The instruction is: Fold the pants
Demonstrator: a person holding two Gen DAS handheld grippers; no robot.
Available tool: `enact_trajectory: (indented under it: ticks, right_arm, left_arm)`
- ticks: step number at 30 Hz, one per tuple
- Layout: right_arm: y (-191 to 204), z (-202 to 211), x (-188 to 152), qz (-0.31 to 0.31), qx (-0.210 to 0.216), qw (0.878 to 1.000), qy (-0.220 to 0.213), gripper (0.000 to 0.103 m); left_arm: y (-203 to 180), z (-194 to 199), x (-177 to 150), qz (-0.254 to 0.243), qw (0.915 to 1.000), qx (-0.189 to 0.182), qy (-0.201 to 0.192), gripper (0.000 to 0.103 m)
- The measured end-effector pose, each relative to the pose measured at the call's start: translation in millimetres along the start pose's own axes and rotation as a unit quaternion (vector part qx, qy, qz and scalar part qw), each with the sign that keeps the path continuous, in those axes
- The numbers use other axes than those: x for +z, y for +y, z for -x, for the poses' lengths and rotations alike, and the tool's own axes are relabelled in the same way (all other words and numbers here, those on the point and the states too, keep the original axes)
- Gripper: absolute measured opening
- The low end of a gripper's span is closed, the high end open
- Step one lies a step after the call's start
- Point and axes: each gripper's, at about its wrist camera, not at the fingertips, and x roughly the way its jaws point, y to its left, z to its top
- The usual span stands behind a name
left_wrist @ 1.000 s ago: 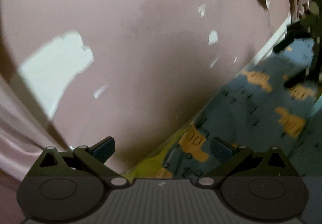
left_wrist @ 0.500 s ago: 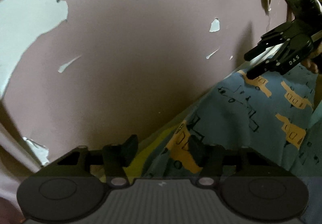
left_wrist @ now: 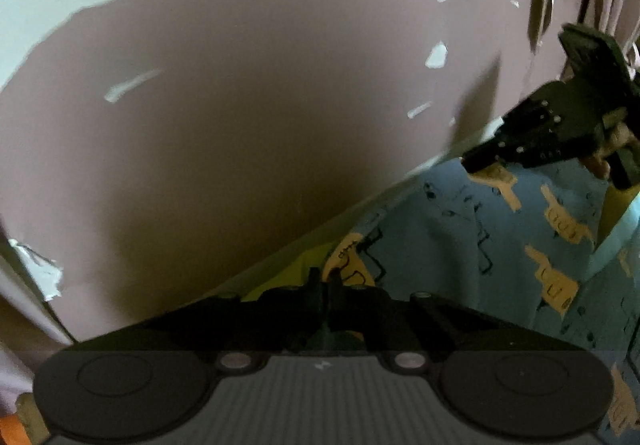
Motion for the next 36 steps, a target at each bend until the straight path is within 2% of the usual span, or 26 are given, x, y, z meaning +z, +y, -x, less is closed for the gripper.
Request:
enact_trajectory:
  ticks: [4, 6, 8, 12, 18, 24, 32, 36]
  right_arm:
    - [9, 24, 3, 0.009, -0.026, 0.998, -0.054, 0.0]
    - [14, 26, 1, 0.019, -0.041, 0.997, -0.061, 0.0]
    - [19, 22, -2, 0.028, -0.056, 0.996, -0.058, 0.0]
    - [29, 31, -1, 0.023, -0.07, 0.994, -0.086, 0.0]
    - [41, 66, -11, 0.034, -0.057, 0.99, -0.125, 0.0]
    - [63, 111, -24, 0.067, -0.039, 0.984, -0.159, 0.0]
    - [104, 156, -56, 0.094, -0.03, 0.981, -0.166, 0.0]
    - [123, 175, -88, 0.065, -0.039, 0.98, -0.183, 0.0]
  left_arm:
    - [4, 17, -6, 0.024, 0.9989, 0.029, -0.03, 0.001]
    - [6, 19, -10, 0.032, 0.9979, 0.038, -0.041, 0.001]
    - [7, 14, -11, 0.028, 0.998, 0.043, -0.036, 0.001]
    - [3, 15, -9, 0.034, 0.9972, 0.05, -0.044, 0.001]
    - [-4, 39, -13, 0.03, 0.9961, 0.043, -0.071, 0.001]
    - [-10, 89, -30, 0.032, 0.9931, 0.033, -0.108, 0.001]
    - [-57, 133, -56, -0.037, 0.9911, 0.049, -0.118, 0.001]
    - [-77, 147, -71, -0.056, 0.9909, 0.054, -0.11, 0.001]
